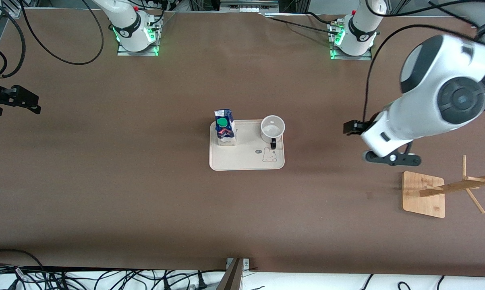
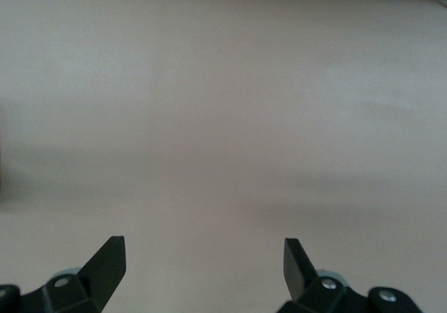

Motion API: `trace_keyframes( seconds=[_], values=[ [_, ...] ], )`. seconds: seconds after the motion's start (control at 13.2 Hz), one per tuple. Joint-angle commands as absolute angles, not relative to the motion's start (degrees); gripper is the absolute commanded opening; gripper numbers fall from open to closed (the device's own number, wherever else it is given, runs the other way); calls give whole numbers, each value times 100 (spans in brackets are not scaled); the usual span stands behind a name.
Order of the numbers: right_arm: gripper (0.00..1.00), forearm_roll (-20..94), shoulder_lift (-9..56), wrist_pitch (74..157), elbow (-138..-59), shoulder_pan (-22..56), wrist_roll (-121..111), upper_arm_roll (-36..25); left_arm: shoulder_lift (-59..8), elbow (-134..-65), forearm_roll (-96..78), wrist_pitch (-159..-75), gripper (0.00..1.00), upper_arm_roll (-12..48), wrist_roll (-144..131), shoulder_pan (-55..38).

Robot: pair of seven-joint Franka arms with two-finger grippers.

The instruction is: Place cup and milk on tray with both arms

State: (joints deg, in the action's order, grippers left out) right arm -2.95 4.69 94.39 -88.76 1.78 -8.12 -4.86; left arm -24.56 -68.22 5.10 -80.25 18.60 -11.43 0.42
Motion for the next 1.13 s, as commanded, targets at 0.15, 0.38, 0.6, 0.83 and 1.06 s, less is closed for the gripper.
trace_keyframes(
  seconds=[0.15, 0.38, 0.6, 0.83, 1.06],
  values=[
    [100, -158, 527, 9360, -8728, 193, -703, -501, -1584, -7311, 536, -7980, 100, 1680, -311, 378],
    [100, 176, 527, 9352, -8728, 193, -677, -501, -1224, -7916, 335, -8662, 100, 513, 334, -95],
    [100, 176, 527, 9352, -8728, 193, -274, -510, -248, -9523, 255, -9999, 100, 107, 290, -202],
    [100, 150, 527, 9352, -8728, 185, -307, -510, 140, -9721, 237, -10011, 100, -79, 308, -448],
    [100, 149, 527, 9352, -8728, 185, -316, -510, 228, -9625, 141, -9478, 100, -18, 281, -466]
  ],
)
